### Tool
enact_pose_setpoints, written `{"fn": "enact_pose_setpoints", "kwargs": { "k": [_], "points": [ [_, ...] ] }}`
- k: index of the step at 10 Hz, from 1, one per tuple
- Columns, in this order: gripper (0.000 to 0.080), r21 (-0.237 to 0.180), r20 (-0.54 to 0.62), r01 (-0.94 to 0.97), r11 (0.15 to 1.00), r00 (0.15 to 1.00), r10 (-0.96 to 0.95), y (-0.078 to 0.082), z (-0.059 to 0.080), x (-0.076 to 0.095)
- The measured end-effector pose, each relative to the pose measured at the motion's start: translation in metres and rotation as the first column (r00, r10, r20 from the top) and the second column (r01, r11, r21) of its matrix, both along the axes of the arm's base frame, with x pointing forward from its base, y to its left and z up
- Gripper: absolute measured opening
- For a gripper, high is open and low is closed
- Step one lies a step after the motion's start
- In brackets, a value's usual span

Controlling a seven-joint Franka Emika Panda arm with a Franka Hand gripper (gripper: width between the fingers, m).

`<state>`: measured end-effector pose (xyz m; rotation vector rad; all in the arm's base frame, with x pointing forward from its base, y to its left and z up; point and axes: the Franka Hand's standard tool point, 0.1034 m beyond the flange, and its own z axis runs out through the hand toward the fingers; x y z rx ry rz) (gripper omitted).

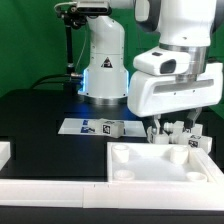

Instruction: Assemble one leg

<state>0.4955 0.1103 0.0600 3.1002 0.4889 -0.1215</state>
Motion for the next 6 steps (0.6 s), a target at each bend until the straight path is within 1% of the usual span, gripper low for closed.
{"fn": "enact_pose_setpoints", "kwargs": {
  "k": [1,2,3,5,6],
  "points": [
    [0.0649,-0.016,-0.033,0.128,0.992,0.991,-0.129,0.002,0.0,-0.004],
    [0.0649,-0.021,-0.055,0.207,0.978,0.977,-0.208,0.003,0.0,-0.004],
    [0.0649,-0.014,-0.055,0.172,0.985,0.984,-0.172,0.003,0.0,-0.004],
    [0.0649,-0.023,-0.088,0.141,0.99,0.986,-0.143,-0.001,-0.001,-0.007],
    [0.0649,-0.04,-0.159,0.102,0.994,0.981,-0.107,-0.011,-0.004,-0.01]
  ]
}}
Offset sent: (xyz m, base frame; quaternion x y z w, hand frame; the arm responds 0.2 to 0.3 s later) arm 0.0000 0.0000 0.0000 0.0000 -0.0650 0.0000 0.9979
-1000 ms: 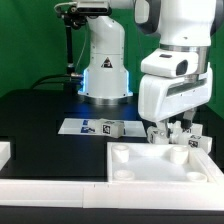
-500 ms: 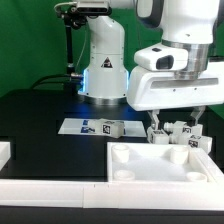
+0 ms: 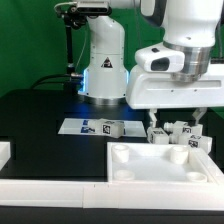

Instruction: Assemble one leg

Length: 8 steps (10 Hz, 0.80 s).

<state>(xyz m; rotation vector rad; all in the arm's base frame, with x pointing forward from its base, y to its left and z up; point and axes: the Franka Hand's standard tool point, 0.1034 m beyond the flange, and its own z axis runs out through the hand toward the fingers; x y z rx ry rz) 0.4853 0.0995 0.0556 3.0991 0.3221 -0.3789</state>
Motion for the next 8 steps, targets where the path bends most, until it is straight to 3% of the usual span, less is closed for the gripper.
{"fn": "enact_pose_setpoints", "kwargs": {
  "k": [2,3,6,8],
  "points": [
    [0.0649,-0.076,-0.25,0.024,0.997,0.967,-0.042,-0.003,0.007,-0.006],
    [0.0649,-0.117,-0.349,0.039,0.992,0.934,-0.077,0.0,0.003,-0.003],
    [0.0649,-0.156,-0.523,0.011,0.988,0.848,-0.092,0.0,-0.002,-0.008],
    [0.0649,-0.158,-0.54,0.012,0.987,0.836,-0.097,0.0,-0.008,-0.006]
  ]
}}
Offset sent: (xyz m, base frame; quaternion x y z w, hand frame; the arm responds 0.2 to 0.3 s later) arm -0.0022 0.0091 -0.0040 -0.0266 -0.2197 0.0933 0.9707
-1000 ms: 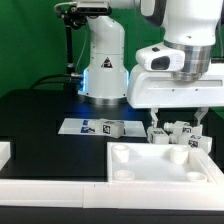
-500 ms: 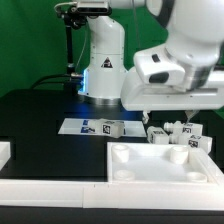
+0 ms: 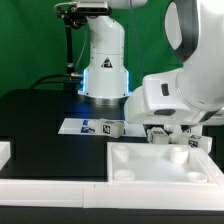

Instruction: Assemble one leg

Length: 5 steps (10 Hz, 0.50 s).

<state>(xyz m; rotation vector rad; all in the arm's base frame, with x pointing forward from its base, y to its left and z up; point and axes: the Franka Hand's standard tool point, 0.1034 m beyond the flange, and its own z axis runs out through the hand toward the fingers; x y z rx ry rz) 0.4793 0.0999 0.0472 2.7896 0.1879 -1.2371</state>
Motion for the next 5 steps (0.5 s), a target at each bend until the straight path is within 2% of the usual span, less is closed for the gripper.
{"fn": "enact_pose_setpoints", "kwargs": {
  "k": [2,5],
  "points": [
    [0.0649,-0.003,-0.018,-0.002,1.0,1.0,0.002,-0.002,-0.007,-0.013],
    [0.0649,0.001,0.003,0.001,1.0,1.0,-0.001,-0.003,-0.018,-0.015]
  ]
}}
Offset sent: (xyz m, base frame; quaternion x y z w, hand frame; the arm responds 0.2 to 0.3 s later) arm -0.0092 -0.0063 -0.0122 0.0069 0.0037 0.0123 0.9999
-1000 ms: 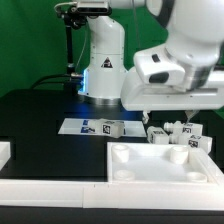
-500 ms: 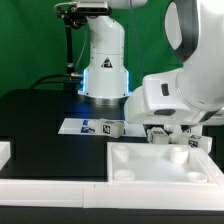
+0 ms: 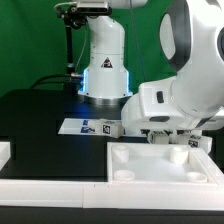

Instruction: Assemble one leg

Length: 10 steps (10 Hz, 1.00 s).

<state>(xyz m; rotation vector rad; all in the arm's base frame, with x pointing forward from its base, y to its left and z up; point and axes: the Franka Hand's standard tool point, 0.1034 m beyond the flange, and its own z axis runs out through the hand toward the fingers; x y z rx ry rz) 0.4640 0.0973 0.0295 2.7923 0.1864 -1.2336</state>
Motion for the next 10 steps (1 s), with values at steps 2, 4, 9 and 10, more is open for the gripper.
{"fn": "enact_pose_setpoints", "kwargs": {
  "k": [2,4,9,10],
  "points": [
    [0.0649,0.004,0.014,-0.002,1.0,1.0,0.002,0.001,-0.001,0.002],
    [0.0649,0.003,0.012,0.0,1.0,1.0,0.0,0.0,-0.003,0.002],
    [0.0649,-0.008,-0.017,0.005,1.0,1.0,-0.005,-0.004,-0.019,-0.01],
    [0.0526,-0.007,-0.016,0.005,1.0,1.0,-0.005,-0.004,-0.018,-0.01]
  ]
}}
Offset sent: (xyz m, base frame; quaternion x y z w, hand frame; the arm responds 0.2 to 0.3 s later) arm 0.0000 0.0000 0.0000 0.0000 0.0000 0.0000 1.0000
